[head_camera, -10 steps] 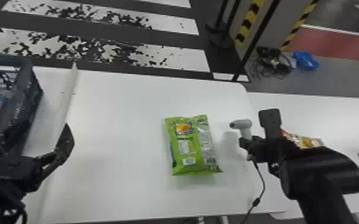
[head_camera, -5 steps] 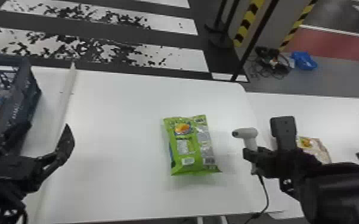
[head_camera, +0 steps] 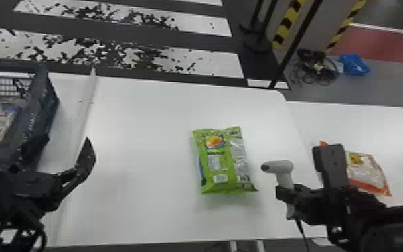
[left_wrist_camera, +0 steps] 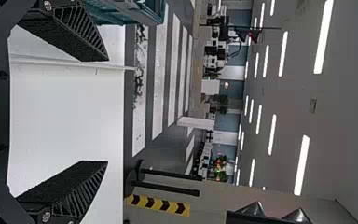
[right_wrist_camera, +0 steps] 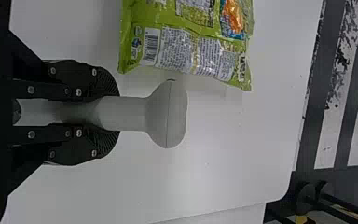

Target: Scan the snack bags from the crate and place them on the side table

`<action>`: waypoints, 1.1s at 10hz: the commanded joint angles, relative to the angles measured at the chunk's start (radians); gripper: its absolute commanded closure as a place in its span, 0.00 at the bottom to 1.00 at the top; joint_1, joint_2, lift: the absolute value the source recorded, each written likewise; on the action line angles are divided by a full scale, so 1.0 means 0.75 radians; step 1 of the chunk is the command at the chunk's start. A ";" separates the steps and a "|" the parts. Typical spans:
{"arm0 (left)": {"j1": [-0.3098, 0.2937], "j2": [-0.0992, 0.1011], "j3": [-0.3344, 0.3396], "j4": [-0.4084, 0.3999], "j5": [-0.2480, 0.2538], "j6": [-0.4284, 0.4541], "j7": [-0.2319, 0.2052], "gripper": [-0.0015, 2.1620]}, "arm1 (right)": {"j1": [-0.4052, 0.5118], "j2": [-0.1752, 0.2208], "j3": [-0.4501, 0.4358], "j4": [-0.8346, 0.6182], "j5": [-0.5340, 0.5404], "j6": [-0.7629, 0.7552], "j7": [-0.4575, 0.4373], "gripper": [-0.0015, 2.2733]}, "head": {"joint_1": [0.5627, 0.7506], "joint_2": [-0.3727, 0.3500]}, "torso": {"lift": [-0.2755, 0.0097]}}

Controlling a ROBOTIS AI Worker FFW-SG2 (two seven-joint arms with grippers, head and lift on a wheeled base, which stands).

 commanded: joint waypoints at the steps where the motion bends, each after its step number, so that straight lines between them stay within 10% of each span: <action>1: 0.000 -0.002 -0.003 0.005 0.000 0.000 0.000 0.04 | 0.031 0.005 0.015 -0.033 -0.028 0.018 0.002 0.99 | 0.70 0.27 | 0.68; 11: -0.008 0.000 -0.003 0.023 0.006 -0.016 0.000 0.05 | 0.029 0.030 0.146 -0.035 -0.022 0.050 0.002 0.99 | 0.70 0.40 | 0.68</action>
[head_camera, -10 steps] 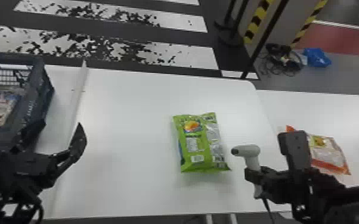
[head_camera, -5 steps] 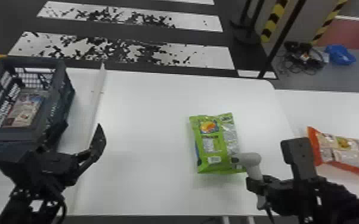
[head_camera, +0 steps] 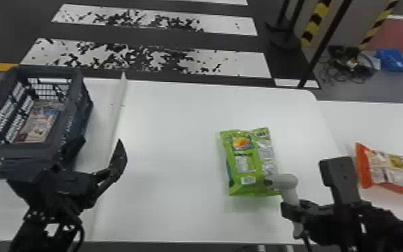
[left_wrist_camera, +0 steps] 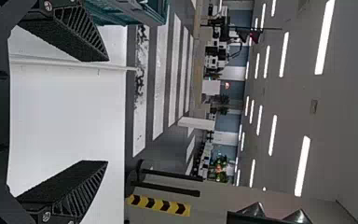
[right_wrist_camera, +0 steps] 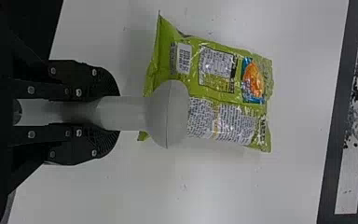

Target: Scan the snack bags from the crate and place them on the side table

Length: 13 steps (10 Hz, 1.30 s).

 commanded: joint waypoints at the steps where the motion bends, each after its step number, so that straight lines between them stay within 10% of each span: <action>1: -0.001 -0.002 0.000 0.001 0.000 -0.001 0.000 0.05 | -0.001 0.001 -0.005 -0.002 -0.001 0.000 0.000 0.99 | 0.70 0.40 | 0.68; 13: -0.001 -0.004 0.000 -0.010 0.000 0.007 0.004 0.05 | -0.433 -0.140 -0.142 0.720 -0.069 -0.401 -0.026 0.99 | 0.70 0.20 | 0.68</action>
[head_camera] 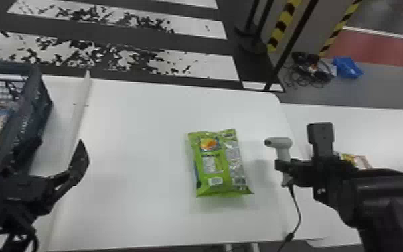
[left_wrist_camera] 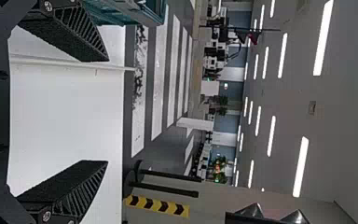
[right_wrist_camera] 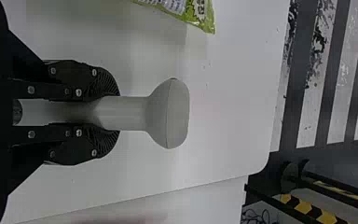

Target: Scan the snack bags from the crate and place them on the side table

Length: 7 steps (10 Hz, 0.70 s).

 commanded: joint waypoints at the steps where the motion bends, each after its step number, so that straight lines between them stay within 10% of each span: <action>1: 0.000 0.000 -0.001 -0.002 -0.002 0.002 0.000 0.05 | -0.061 -0.023 0.013 0.116 -0.026 -0.023 0.003 0.99 | 0.70 0.19 | 0.68; 7: -0.002 0.006 -0.001 -0.008 -0.002 0.006 0.000 0.05 | -0.141 -0.046 0.093 0.283 -0.004 -0.048 0.005 0.98 | 0.70 0.18 | 0.68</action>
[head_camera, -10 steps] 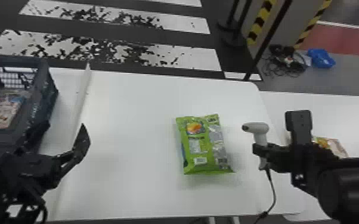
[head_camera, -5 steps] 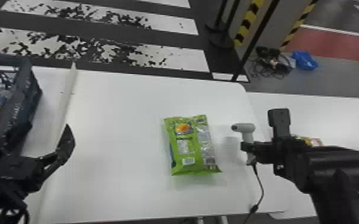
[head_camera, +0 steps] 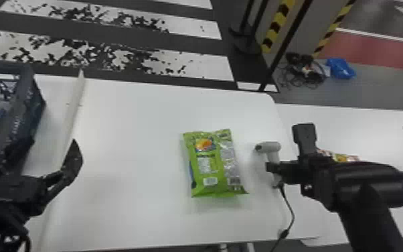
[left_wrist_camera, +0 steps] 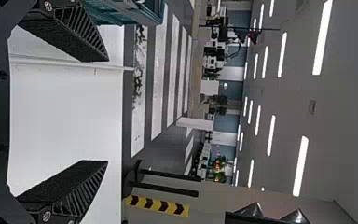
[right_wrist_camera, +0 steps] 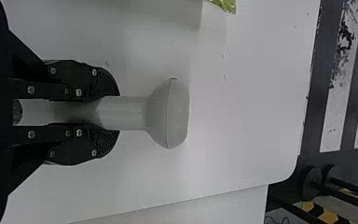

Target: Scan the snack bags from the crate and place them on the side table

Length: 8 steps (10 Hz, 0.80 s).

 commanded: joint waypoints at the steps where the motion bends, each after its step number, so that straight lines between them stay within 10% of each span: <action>1: 0.000 0.002 -0.001 0.000 0.000 0.000 0.000 0.05 | -0.002 0.000 0.014 0.018 0.002 -0.001 -0.004 0.91 | 0.70 0.18 | 0.68; 4: -0.004 0.004 -0.001 0.002 0.000 0.000 0.000 0.05 | 0.008 0.002 0.016 0.018 -0.002 -0.025 -0.020 0.16 | 0.70 0.18 | 0.68; 8: -0.002 0.000 -0.001 0.004 0.000 0.000 0.000 0.05 | 0.158 0.008 -0.076 -0.238 -0.062 -0.009 -0.041 0.04 | 0.70 0.18 | 0.68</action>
